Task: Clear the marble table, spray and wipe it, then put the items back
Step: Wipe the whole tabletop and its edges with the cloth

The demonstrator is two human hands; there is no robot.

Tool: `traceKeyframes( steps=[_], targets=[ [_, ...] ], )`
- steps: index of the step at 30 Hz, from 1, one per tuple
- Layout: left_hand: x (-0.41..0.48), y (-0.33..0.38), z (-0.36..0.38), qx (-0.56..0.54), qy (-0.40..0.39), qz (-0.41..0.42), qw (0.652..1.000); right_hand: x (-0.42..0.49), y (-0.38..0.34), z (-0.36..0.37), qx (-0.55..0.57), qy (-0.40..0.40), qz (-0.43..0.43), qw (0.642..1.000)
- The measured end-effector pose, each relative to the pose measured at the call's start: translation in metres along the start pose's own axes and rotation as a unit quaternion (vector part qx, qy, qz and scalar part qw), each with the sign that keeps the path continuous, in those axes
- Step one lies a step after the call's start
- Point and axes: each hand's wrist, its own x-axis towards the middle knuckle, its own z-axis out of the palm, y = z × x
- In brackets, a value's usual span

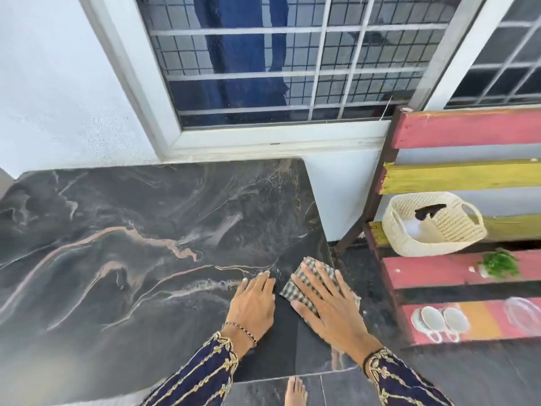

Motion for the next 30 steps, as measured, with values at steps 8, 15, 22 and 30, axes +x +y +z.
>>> traceKeyframes(
  steps=[8,15,22,30],
  targets=[
    [-0.093,-0.039,0.0,-0.049,0.019,-0.04,0.998,-0.078,-0.031,0.006,0.021,-0.028,0.029,0.999],
    [-0.157,-0.085,0.001,-0.097,0.058,-0.113,0.987,-0.103,-0.095,0.006,0.101,-0.058,-0.005,0.993],
    [-0.178,-0.108,0.001,-0.154,0.098,-0.146,0.972,-0.086,-0.168,-0.025,0.399,-0.185,0.07,0.895],
    [-0.159,-0.081,-0.026,-0.28,0.101,-0.16,0.941,-0.066,-0.182,-0.065,0.814,-0.147,0.198,0.526]
  ],
)
